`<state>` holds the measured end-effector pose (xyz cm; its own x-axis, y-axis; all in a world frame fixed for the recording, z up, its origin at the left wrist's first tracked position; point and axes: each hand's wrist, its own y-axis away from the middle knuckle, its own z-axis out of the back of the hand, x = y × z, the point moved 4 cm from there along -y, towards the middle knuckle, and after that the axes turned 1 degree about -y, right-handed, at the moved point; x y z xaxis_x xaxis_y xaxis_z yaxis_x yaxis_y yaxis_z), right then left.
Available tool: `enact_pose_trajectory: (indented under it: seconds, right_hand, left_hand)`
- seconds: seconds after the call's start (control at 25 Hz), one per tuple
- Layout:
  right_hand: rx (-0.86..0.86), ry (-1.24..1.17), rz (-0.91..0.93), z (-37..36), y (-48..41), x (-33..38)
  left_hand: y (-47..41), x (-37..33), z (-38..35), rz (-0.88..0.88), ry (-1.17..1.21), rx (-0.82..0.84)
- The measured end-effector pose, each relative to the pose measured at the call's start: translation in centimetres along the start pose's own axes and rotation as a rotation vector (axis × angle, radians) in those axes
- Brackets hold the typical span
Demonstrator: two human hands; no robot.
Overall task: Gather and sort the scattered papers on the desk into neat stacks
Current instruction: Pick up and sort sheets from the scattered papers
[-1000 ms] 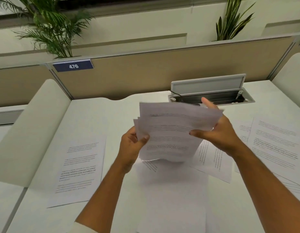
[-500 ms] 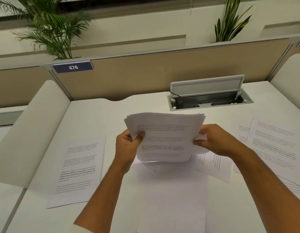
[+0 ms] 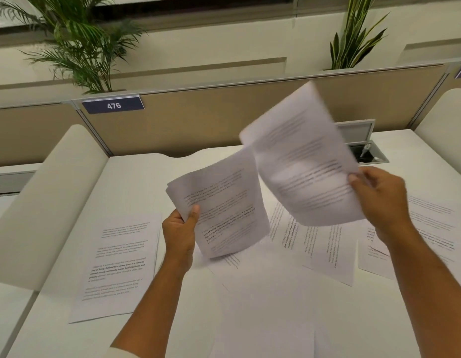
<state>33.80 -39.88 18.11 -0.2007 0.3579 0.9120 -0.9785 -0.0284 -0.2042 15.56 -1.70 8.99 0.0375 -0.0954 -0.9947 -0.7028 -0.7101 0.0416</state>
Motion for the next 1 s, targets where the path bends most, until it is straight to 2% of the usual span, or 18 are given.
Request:
enact_pose_trajectory:
  seconds: [0.08,0.2,0.44,0.56,0.72,1.0]
  right_hand:
    - [-0.102,-0.290,-0.025,0.8,0.2,0.8]
    - [-0.045,-0.503,-0.017,-0.4,1.1,1.5]
    - [0.305,-0.382,-0.124,-7.3,4.5,-2.2]
    - [0.472,-0.454,-0.154,-10.0,5.8,-3.6]
    - [0.428,-0.393,-0.268,-11.9,5.8,-5.5]
    - [0.353,-0.328,-0.284,-13.2,6.8,-6.0]
  left_hand:
    - [0.1,0.4,-0.3,0.032,0.031,0.008]
    - [0.0,0.4,-0.8,0.057,0.051,0.023]
    - [-0.1,-0.4,-2.1,0.058,0.058,0.151]
    - [-0.1,-0.5,-2.5,0.099,0.025,0.184]
    - [-0.1,-0.2,-2.6,0.161,0.099,0.210]
    - [0.0,0.3,-2.9,0.172,0.147,0.188]
